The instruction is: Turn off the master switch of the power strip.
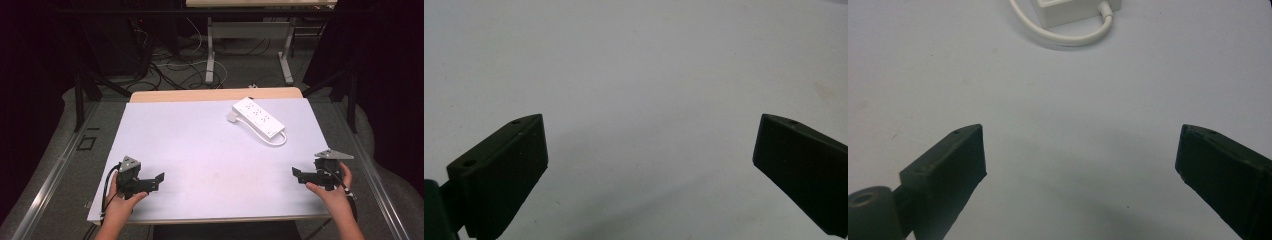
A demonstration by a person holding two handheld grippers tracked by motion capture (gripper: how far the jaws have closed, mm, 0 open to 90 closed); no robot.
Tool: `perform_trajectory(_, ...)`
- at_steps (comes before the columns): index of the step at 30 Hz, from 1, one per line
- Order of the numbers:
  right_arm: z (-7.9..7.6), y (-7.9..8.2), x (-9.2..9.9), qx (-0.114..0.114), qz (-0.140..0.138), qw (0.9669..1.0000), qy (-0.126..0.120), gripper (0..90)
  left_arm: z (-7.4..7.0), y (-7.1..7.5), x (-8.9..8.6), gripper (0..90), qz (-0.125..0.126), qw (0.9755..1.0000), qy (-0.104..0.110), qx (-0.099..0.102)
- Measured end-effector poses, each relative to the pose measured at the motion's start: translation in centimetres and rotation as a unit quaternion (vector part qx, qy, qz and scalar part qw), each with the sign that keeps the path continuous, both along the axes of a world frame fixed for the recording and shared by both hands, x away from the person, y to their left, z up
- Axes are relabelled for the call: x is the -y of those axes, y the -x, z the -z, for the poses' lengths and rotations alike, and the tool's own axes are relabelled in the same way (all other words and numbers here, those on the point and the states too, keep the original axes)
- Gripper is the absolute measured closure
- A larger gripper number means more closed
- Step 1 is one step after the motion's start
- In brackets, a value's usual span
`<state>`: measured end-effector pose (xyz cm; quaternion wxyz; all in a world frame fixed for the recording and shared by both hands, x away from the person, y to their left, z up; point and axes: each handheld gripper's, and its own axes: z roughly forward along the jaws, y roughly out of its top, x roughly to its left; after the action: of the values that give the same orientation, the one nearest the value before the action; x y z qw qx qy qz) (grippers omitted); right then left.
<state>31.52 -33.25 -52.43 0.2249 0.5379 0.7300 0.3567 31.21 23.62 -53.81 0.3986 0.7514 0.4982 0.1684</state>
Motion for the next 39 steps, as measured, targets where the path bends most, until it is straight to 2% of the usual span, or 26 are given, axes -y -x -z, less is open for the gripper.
perform_trajectory(1,0.0,0.0,0.0,0.0,0.0,1.0,0.0,5.4,0.0,0.0,0.0,1.1,0.0,1.0,0.001,-0.002)
perform_trajectory(4,-0.5,-0.1,-0.5,-0.005,-0.005,0.9995,0.032,6.2,0.1,0.0,-0.2,1.4,0.002,1.0,-0.001,-0.003)
perform_trajectory(8,-0.9,-0.3,-0.8,-0.011,-0.016,0.9989,0.043,7.0,0.2,0.1,-0.2,1.8,-0.004,1.0,0.004,-0.002)
perform_trajectory(16,-1.6,-0.9,-1.5,-0.029,-0.033,0.9978,0.049,14.3,0.1,0.2,-0.1,2.0,-0.002,1.0,0.001,-0.002)
perform_trajectory(22,-2.2,-1.3,-1.8,-0.043,-0.053,0.9964,0.05,14.9,0.1,0.2,-0.2,2.1,-0.001,1.0,0.002,-0.004)
perform_trajectory(23,-2.4,-1.5,-2.0,-0.047,-0.059,0.9959,0.051,15.2,0.2,0.1,-0.1,2.2,-0.002,1.0,0.003,0.001)
perform_trajectory(30,-3.2,-2.1,-2.5,-0.053,-0.065,0.9953,0.049,16.5,0.2,0.2,-0.2,2.5,0.0,1.0,0.004,-0.004)
perform_trajectory(32,-3.5,-2.4,-2.7,-0.056,-0.074,0.9944,0.051,17.7,0.2,0.2,-0.2,2.6,0.0,1.0,0.004,-0.003)
perform_trajectory(39,-4.3,-3.2,-3.2,-0.058,-0.084,0.9928,0.063,19.0,0.2,0.2,-0.3,2.8,-0.001,1.0,0.008,-0.001)
